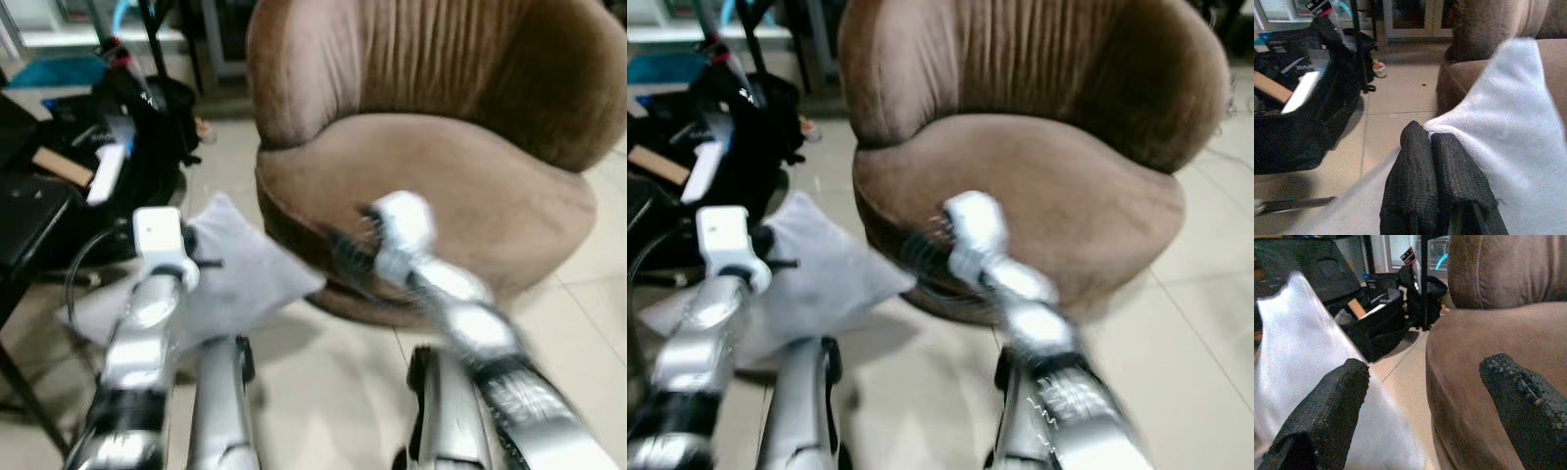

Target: Move the pillow to the sofa from floor

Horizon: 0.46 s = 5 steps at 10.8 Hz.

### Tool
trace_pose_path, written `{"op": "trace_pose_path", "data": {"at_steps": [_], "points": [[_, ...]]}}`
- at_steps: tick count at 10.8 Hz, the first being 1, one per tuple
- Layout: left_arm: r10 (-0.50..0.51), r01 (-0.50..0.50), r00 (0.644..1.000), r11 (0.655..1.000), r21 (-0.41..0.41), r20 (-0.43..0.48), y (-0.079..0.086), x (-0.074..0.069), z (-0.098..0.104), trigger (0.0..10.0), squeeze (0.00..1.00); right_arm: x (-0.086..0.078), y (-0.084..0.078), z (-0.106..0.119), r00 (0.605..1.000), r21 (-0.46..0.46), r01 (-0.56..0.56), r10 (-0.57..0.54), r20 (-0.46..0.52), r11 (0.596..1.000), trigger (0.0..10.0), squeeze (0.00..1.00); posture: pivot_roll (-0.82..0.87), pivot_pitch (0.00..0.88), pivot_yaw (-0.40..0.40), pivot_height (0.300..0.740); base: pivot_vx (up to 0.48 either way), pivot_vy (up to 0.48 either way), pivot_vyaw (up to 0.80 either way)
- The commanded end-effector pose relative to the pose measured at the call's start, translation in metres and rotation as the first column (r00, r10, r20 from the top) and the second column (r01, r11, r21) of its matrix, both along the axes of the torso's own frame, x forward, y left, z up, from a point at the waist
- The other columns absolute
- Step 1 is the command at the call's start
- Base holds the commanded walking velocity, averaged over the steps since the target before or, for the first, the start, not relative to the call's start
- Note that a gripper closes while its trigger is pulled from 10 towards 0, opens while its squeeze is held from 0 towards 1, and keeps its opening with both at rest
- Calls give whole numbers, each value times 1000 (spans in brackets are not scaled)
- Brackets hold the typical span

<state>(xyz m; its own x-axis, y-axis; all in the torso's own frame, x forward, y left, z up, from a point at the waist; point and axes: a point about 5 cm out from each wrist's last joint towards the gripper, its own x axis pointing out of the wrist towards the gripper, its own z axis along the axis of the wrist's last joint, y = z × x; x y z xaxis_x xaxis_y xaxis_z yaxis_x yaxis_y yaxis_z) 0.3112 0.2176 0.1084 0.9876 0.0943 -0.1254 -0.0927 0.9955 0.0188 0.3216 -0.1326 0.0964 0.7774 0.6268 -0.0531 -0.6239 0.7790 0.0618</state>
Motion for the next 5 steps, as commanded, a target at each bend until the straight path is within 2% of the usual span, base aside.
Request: {"op": "trace_pose_path", "data": {"at_steps": [1,2,3,4,5], "points": [[1,-1,999,1000,4,40,5,-3,11,10000,0,-21,-25,-12,1000,-1,4,-4,-17,1000,10000,0,21,0,4,466,0,0,0],[-1,1,1000,1000,10,19,6,-5,6,10000,0,-47,-41,-36,997,-47,40,-43,-62,998,10000,0,11,0,11,466,0,0,0],[-15,15,1000,1000,19,0,4,-5,4,10000,0,-73,-47,-54,990,-79,86,-94,-109,993,10000,0,-18,0,38,466,0,0,0],[-32,32,999,999,27,-13,1,-3,4,10000,0,-78,-44,-58,984,-76,118,-127,-124,990,10000,0,-35,0,54,466,0,0,0],[-57,59,998,996,71,-29,-3,-1,4,10000,0,-80,-30,-57,983,-43,140,-144,-116,989,10000,0,-47,0,66,466,0,0,0]]}}
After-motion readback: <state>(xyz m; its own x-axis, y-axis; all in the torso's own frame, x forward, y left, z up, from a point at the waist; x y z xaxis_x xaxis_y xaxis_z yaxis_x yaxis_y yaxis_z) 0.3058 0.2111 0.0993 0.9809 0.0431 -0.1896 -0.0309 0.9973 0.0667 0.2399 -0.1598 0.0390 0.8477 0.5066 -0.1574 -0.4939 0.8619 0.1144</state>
